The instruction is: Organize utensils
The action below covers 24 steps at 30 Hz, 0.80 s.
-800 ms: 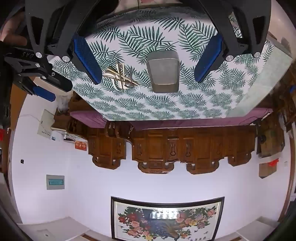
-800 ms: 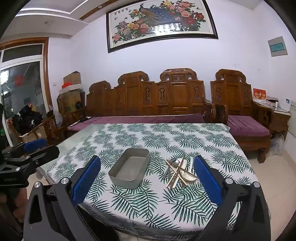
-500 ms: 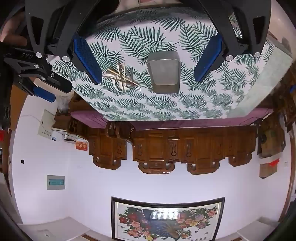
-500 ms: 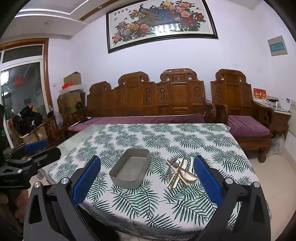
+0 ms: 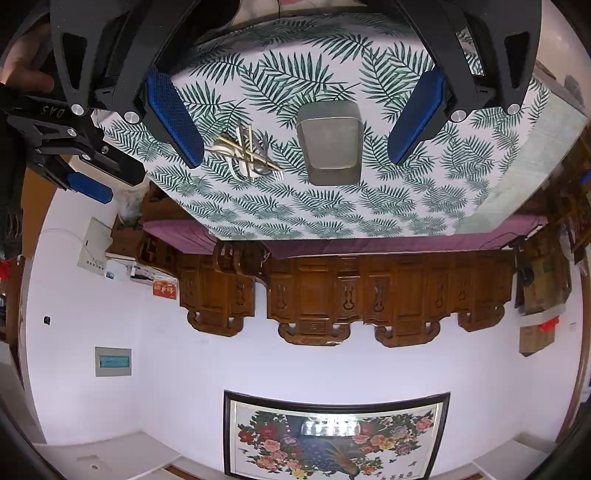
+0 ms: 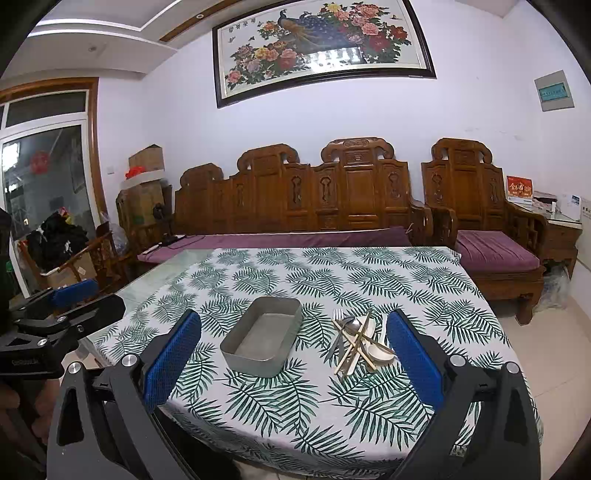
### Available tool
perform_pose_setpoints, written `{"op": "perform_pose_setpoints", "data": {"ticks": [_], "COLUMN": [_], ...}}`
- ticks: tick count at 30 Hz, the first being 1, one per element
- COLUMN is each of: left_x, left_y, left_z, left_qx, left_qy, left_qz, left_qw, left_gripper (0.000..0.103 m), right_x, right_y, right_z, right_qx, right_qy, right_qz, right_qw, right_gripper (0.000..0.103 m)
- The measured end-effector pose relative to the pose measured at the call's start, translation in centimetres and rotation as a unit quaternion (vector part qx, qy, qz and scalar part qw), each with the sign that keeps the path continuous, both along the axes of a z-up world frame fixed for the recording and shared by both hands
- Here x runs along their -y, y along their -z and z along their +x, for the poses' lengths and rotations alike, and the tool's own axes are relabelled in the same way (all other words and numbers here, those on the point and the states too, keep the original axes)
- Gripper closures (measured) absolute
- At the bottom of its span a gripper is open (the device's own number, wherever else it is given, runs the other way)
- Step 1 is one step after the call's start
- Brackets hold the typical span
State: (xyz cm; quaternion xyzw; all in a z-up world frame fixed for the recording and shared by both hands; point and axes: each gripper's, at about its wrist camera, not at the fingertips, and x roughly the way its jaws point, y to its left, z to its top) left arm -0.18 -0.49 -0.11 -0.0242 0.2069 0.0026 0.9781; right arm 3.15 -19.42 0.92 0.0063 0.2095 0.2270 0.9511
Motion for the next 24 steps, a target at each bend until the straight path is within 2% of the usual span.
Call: {"op": "perform_pose_setpoints", "data": {"ticks": [24], "left_x": [0.1], "left_y": [-0.09], "left_z": [-0.05], "left_qx": [0.001], "left_qy": [0.0], "left_qz": [0.0], "left_qw": [1.0], "left_gripper": [0.007], "right_x": [-0.6], "right_y": [-0.06], "right_z": [-0.09], "right_qx": [0.001], "right_qy": [0.0], "right_qz": [0.002], "right_qw": [1.0], "right_gripper": [0.003]}}
